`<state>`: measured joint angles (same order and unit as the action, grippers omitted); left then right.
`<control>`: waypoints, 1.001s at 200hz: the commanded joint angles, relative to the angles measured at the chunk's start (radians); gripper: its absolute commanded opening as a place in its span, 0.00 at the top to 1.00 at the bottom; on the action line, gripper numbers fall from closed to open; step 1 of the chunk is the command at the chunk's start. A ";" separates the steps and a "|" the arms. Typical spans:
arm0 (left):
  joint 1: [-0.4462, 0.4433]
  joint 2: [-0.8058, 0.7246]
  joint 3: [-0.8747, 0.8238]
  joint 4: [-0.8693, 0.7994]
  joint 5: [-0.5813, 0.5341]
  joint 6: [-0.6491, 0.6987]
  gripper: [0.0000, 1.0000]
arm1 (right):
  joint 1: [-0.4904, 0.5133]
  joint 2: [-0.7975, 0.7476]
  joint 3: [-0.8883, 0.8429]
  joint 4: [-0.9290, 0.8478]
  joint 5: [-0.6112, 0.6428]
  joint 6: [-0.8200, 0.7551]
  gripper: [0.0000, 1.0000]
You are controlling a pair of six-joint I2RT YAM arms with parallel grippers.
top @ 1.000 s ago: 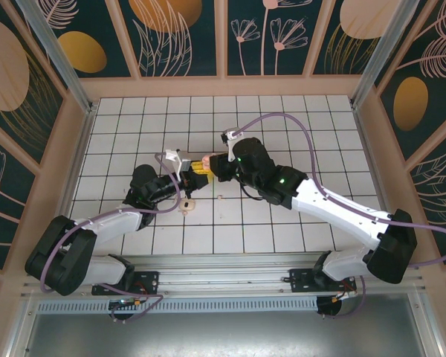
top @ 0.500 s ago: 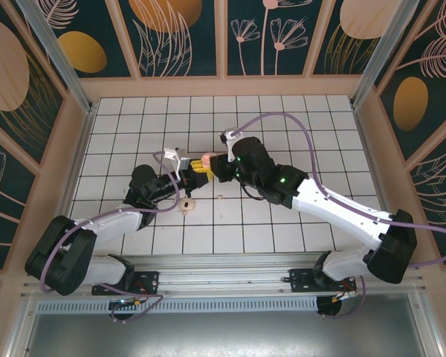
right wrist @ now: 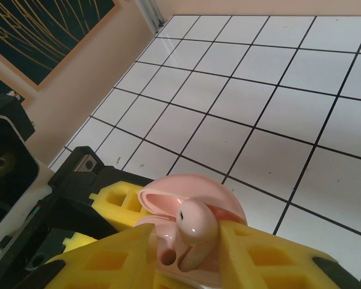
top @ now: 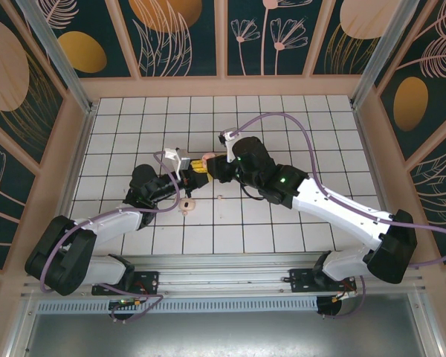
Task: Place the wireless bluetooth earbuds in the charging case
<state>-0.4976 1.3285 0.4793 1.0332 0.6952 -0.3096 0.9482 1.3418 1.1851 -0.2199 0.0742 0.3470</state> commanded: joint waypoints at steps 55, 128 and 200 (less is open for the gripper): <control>-0.003 -0.043 0.038 0.005 -0.022 0.046 0.92 | -0.023 -0.060 -0.010 0.061 -0.091 0.053 0.53; -0.004 -0.037 0.034 0.009 -0.021 0.049 0.92 | -0.069 -0.137 -0.046 0.101 -0.136 0.129 0.46; -0.004 -0.057 0.038 -0.034 -0.012 0.106 0.92 | -0.129 -0.124 -0.023 0.090 -0.253 0.201 0.60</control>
<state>-0.4976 1.2980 0.4870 1.0100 0.6724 -0.2481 0.8238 1.2118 1.1431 -0.1528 -0.1234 0.5205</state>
